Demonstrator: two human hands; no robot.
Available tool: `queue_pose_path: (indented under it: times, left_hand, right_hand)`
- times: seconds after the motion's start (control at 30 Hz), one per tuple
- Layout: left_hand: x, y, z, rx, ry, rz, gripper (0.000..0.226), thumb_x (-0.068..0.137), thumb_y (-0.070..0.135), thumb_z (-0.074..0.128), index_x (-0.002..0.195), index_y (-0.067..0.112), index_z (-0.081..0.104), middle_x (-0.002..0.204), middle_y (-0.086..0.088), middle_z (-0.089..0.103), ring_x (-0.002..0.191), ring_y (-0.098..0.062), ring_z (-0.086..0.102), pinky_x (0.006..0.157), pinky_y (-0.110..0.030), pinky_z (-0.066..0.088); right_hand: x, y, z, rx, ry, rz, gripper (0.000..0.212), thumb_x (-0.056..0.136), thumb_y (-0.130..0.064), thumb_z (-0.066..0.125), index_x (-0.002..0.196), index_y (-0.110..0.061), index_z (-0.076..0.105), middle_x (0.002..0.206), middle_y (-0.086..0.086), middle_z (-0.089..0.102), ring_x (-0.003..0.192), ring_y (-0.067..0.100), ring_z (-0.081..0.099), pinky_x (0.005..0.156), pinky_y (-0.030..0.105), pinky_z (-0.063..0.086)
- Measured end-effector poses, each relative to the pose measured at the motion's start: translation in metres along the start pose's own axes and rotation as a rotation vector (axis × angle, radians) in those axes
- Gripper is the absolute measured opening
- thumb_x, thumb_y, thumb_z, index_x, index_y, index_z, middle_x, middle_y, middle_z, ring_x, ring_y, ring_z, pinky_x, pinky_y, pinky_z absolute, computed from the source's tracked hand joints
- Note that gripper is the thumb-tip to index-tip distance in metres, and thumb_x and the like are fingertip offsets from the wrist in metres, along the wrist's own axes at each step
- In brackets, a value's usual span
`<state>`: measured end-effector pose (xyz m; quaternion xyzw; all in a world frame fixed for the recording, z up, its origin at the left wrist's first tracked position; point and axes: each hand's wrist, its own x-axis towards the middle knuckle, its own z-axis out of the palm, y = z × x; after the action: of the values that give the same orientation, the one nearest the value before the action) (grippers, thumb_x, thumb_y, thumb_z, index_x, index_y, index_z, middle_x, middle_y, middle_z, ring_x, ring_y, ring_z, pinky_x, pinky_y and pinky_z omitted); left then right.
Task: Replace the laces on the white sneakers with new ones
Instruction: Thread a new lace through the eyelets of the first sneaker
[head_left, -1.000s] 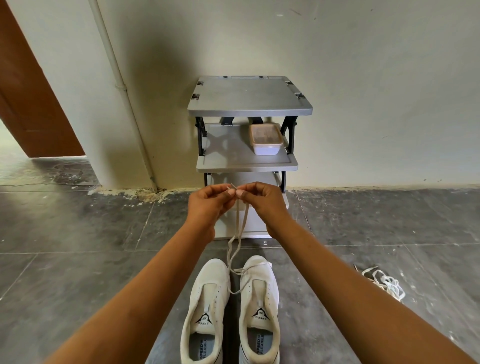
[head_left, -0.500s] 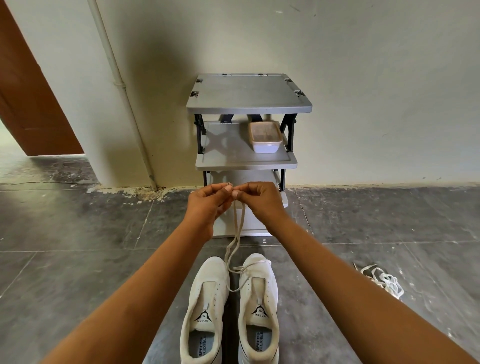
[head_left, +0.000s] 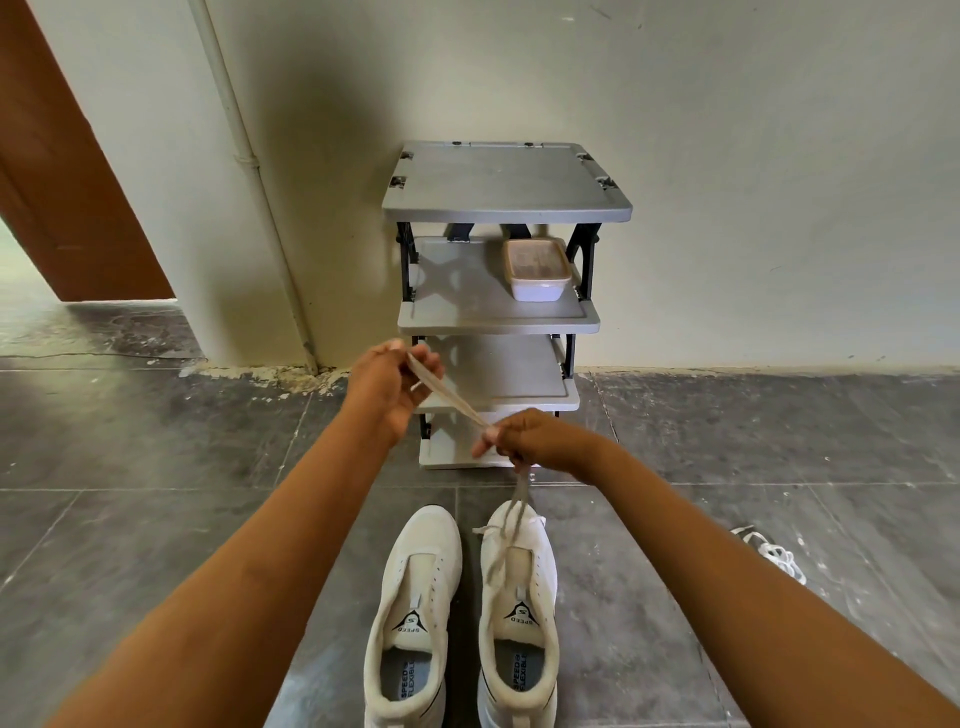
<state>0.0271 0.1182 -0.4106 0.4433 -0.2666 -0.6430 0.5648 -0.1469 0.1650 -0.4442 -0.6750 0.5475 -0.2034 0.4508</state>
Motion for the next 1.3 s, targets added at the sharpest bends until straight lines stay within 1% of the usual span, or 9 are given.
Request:
queue_pose_path:
  times: [0.1, 0.2, 0.3, 0.47, 0.63, 0.77, 0.9, 1.03, 1.3]
  left_hand:
    - [0.008, 0.004, -0.014, -0.079, 0.141, 0.050, 0.018, 0.100, 0.009, 0.036, 0.084, 0.012, 0.044, 0.067, 0.001, 0.047, 0.053, -0.007, 0.042, 0.043, -0.017, 0.044]
    - [0.019, 0.005, -0.027, -0.076, 0.302, 0.126, 0.020, 0.100, 0.007, 0.032, 0.084, 0.015, 0.040, 0.067, 0.001, 0.042, 0.050, -0.006, 0.034, 0.035, -0.015, 0.032]
    - [0.024, 0.002, -0.031, -0.032, 0.421, 0.193, 0.027, 0.101, 0.007, 0.029, 0.078, 0.020, 0.035, 0.068, 0.001, 0.041, 0.050, -0.007, 0.032, 0.038, -0.017, 0.029]
    - [0.027, -0.001, -0.039, 0.080, 0.544, 0.269, 0.012, 0.101, 0.013, 0.033, 0.091, 0.018, 0.038, 0.076, 0.000, 0.047, 0.058, -0.009, 0.038, 0.055, -0.024, 0.034]
    - [0.008, -0.025, -0.027, 0.551, 0.126, 0.177, 0.014, 0.100, 0.015, 0.039, 0.103, 0.010, 0.052, 0.074, 0.001, 0.046, 0.060, -0.010, 0.038, 0.052, -0.020, 0.037]
    - [-0.006, -0.052, -0.010, 0.982, -0.155, 0.207, 0.020, 0.096, 0.021, 0.047, 0.109, 0.013, 0.060, 0.094, -0.004, 0.054, 0.071, -0.012, 0.045, 0.064, -0.025, 0.041]
    - [-0.007, -0.059, -0.005, 1.117, -0.369, 0.209, 0.025, 0.091, 0.024, 0.060, 0.114, 0.016, 0.062, 0.094, 0.000, 0.059, 0.085, -0.014, 0.055, 0.062, -0.020, 0.043]
    - [0.005, -0.056, -0.005, 1.272, -0.274, 0.290, 0.019, 0.092, 0.024, 0.058, 0.082, 0.014, 0.069, 0.064, 0.001, 0.054, 0.058, -0.010, 0.046, 0.050, -0.019, 0.036]
    - [0.048, -0.053, -0.033, 1.315, -0.144, 0.295, 0.019, 0.092, 0.025, 0.058, 0.082, 0.015, 0.071, 0.058, 0.005, 0.054, 0.050, -0.008, 0.042, 0.047, -0.020, 0.032]
  right_hand:
    - [-0.007, 0.019, -0.009, -0.259, -0.015, 0.083, 0.034, 0.101, -0.016, 0.038, 0.108, 0.000, 0.067, 0.087, 0.003, 0.058, 0.077, 0.010, 0.048, 0.076, 0.022, 0.039]
    - [-0.016, 0.037, -0.023, -0.286, 0.017, 0.175, 0.034, 0.101, -0.015, 0.037, 0.107, -0.003, 0.068, 0.100, 0.016, 0.057, 0.088, 0.022, 0.046, 0.085, 0.032, 0.040]
    - [-0.020, 0.043, -0.028, -0.247, 0.061, 0.164, 0.034, 0.102, -0.017, 0.037, 0.103, -0.006, 0.069, 0.096, 0.019, 0.055, 0.086, 0.023, 0.043, 0.086, 0.039, 0.043]
    - [-0.011, 0.034, -0.024, -0.237, 0.183, 0.062, 0.033, 0.102, -0.015, 0.035, 0.095, -0.006, 0.067, 0.084, 0.006, 0.056, 0.080, 0.019, 0.051, 0.079, 0.030, 0.039]
    - [-0.001, 0.024, -0.017, -0.053, 0.302, -0.006, 0.027, 0.099, -0.009, 0.037, 0.084, -0.009, 0.060, 0.071, -0.003, 0.053, 0.068, 0.009, 0.049, 0.067, 0.021, 0.041]
    - [0.008, 0.021, -0.007, -0.046, 0.256, -0.020, 0.025, 0.099, -0.010, 0.038, 0.086, -0.008, 0.058, 0.075, -0.003, 0.055, 0.069, 0.005, 0.051, 0.077, 0.026, 0.043]
    - [0.018, 0.026, 0.001, -0.103, 0.207, -0.027, 0.023, 0.099, -0.012, 0.040, 0.091, -0.006, 0.061, 0.080, 0.000, 0.057, 0.071, 0.006, 0.051, 0.075, 0.023, 0.043]
    - [0.029, 0.037, 0.005, -0.155, 0.195, -0.034, 0.028, 0.099, -0.014, 0.039, 0.097, -0.002, 0.064, 0.076, -0.005, 0.054, 0.071, 0.006, 0.049, 0.078, 0.027, 0.041]
    - [0.056, 0.109, 0.018, -0.337, 0.091, 0.044, 0.024, 0.100, -0.021, 0.038, 0.080, -0.017, 0.050, 0.087, 0.005, 0.057, 0.083, 0.020, 0.052, 0.080, 0.033, 0.042]
